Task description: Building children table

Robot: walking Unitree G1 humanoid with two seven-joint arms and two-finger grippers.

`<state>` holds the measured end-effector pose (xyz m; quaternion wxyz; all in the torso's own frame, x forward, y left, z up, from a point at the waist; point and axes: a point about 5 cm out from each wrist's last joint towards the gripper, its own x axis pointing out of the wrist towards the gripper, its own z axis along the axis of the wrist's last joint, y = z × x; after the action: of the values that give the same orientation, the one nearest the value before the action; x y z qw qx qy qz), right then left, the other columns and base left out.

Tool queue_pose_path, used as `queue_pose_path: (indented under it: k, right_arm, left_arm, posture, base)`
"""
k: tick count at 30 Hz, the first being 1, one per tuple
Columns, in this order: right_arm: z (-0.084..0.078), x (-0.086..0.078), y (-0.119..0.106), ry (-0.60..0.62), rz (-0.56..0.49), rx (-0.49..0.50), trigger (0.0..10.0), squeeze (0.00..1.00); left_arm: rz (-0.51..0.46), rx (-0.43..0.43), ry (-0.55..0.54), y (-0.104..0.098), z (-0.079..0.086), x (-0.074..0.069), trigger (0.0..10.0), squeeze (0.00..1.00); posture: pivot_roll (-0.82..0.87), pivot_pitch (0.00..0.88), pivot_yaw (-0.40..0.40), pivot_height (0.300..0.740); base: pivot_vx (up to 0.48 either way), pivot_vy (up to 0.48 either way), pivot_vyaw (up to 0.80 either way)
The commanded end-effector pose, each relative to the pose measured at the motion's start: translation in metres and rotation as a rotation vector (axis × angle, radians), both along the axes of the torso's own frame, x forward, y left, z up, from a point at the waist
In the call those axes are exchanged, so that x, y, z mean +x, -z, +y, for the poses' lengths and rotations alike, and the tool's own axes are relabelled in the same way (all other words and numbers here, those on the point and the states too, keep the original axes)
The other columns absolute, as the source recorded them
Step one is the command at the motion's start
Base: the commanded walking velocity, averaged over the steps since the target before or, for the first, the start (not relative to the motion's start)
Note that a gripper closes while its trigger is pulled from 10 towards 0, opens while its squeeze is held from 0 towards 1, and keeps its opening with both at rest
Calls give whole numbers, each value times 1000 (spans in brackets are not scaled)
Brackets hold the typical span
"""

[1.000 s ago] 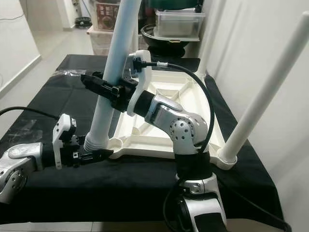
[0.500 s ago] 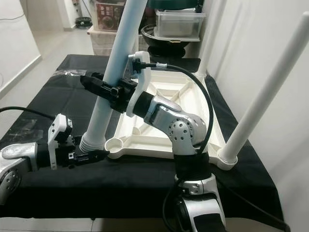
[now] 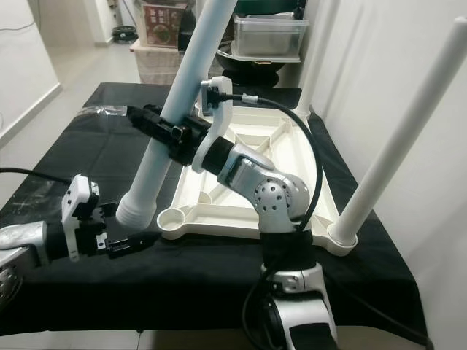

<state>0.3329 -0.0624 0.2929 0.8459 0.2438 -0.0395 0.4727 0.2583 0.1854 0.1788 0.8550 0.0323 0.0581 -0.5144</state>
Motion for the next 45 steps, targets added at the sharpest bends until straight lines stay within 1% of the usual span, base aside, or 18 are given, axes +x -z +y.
queue_pose_path:
  k: [1, 2, 4, 5, 6, 7, 9, 10, 11, 13, 14, 15, 16, 18, 27, 34, 37, 45]
  right_arm:
    - [-11, 11, -4, 109, -4, -4, 0, 0]
    - [-11, 11, -4, 109, -4, -4, 0, 0]
    - [-34, 38, 1, 419, 25, -127, 0, 0]
    - [-34, 38, 1, 419, 25, -127, 0, 0]
    - [-44, 47, 2, 556, 4, -201, 0, 0]
    - [-44, 47, 2, 556, 4, -201, 0, 0]
    - [-53, 53, 4, 684, -24, -278, 0, 0]
    - [-53, 53, 4, 684, -24, -278, 0, 0]
    - [-53, 53, 6, 715, -44, -313, 0, 0]
    - [-53, 53, 6, 715, -44, -313, 0, 0]
    - [-53, 53, 10, 724, -30, -326, 0, 0]
    - [-53, 53, 15, 746, -26, -344, 10000, 0]
    - [-54, 52, 21, 769, -10, -355, 10000, 0]
    - [-55, 52, 24, 784, 3, -358, 10000, 0]
    - [-54, 45, 41, 836, 8, -314, 10000, 0]
    - [-53, 34, 38, 807, -55, -238, 10000, 0]
    - [-51, 32, 35, 781, -78, -226, 10000, 0]
    - [-48, 28, 38, 752, -82, -238, 10000, 0]
  left_arm:
    - [-4, 11, -21, -2, 6, -3, 10000, 0]
    - [-4, 11, -21, -2, 6, -3, 10000, 0]
    - [-48, 25, -158, 2, 17, -2, 10000, 0]
    - [-48, 25, -158, 2, 17, -2, 10000, 0]
    - [-88, 16, -250, 5, 19, 0, 10000, 0]
    - [-88, 16, -250, 5, 19, 0, 10000, 0]
    - [-151, -13, -424, 8, 18, 5, 10000, 0]
    - [-151, -13, -424, 8, 18, 5, 10000, 0]
    - [-167, -52, -491, 7, 16, 6, 10000, 0]
    - [-167, -52, -491, 7, 16, 6, 10000, 0]
    - [-148, -132, -573, 7, 12, 6, 10000, 0]
    - [-126, -186, -644, 10, 9, 5, 10000, 0]
    - [-95, -226, -703, 15, 5, 3, 10000, 0]
    - [-76, -243, -734, 18, 2, 2, 10000, 0]
    - [-38, -266, -780, 28, -14, -2, 10000, 0]
    - [-64, -214, -797, 33, -22, -2, 10000, 0]
    - [-66, -175, -793, 37, -23, -5, 10000, 0]
    - [-79, -174, -830, 38, -22, -5, 10000, 0]
  posture:
    - [33, 0, -44, 740]
    - [33, 0, -44, 740]
    - [43, 0, -51, 740]
    - [43, 0, -51, 740]
    - [43, 0, -51, 740]
    - [43, 0, -51, 740]
    - [56, 0, -60, 740]
    - [56, 0, -60, 740]
    - [63, 0, -61, 740]
    - [63, 0, -61, 740]
    - [64, 0, -60, 740]
    - [65, 0, -58, 740]
    - [69, 0, -59, 740]
    - [69, 0, -58, 740]
    - [65, 0, -52, 740]
    - [55, 0, -50, 740]
    - [50, 0, -46, 740]
    - [50, 0, -50, 740]
  base:
    - [0, 0, 0]
    - [0, 0, 0]
    - [0, 0, 0]
    - [0, 0, 0]
    - [0, 0, 0]
    - [0, 0, 0]
    - [0, 0, 0]
    - [0, 0, 0]
    - [0, 0, 0]
    - [0, 0, 0]
    - [0, 0, 0]
    - [0, 0, 0]
    - [0, 0, 0]
    - [0, 0, 0]
    - [0, 0, 0]
    - [0, 417, 0]
    - [0, 480, 0]
    - [0, 180, 0]
